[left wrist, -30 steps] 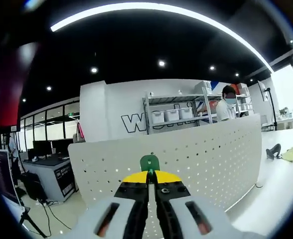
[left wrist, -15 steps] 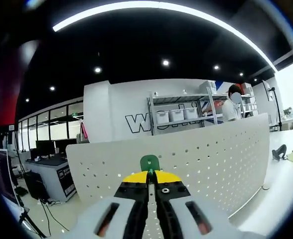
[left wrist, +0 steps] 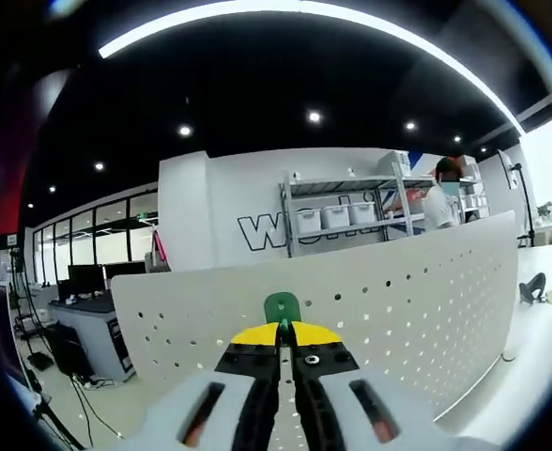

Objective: Insert the hook assembly into the mounting plate slot until the hook locks in place.

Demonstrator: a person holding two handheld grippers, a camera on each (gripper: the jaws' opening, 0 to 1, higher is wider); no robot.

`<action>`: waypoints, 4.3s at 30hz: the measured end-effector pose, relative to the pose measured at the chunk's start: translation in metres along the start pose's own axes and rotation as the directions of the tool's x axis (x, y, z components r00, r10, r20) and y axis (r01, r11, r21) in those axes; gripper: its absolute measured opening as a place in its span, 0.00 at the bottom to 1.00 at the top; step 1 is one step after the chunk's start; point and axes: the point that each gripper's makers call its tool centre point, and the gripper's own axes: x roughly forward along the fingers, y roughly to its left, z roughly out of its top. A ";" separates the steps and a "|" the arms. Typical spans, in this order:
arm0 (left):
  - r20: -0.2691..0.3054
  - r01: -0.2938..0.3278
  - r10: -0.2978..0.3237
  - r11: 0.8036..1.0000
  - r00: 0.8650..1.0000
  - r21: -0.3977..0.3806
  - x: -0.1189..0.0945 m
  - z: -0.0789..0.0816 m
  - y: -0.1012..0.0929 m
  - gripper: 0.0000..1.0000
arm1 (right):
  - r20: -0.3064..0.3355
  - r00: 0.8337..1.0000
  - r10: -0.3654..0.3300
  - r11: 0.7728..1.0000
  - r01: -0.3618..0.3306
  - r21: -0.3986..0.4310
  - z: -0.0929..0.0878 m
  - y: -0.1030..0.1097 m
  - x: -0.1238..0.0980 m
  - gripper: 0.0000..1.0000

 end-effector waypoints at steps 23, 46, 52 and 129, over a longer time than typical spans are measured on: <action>-0.027 -0.031 0.031 1.000 0.999 0.001 0.011 -0.012 0.004 0.03 | -0.019 1.000 -0.013 1.000 0.013 0.007 -0.005 -0.004 0.002 0.42; -0.066 0.067 -0.067 0.998 0.996 -0.005 -0.001 -0.018 -0.004 0.10 | -0.027 1.000 -0.002 1.000 0.002 -0.020 0.001 0.002 0.003 0.42; -0.068 0.091 -0.091 0.996 0.994 -0.001 -0.012 -0.018 -0.007 0.11 | -0.048 0.999 -0.003 1.000 0.002 -0.021 -0.002 0.007 0.002 0.42; -0.119 0.515 -0.540 0.836 0.833 -0.191 -0.225 -0.094 -0.051 0.45 | -0.155 0.988 0.001 0.996 -0.014 -0.088 -0.014 0.063 0.072 0.43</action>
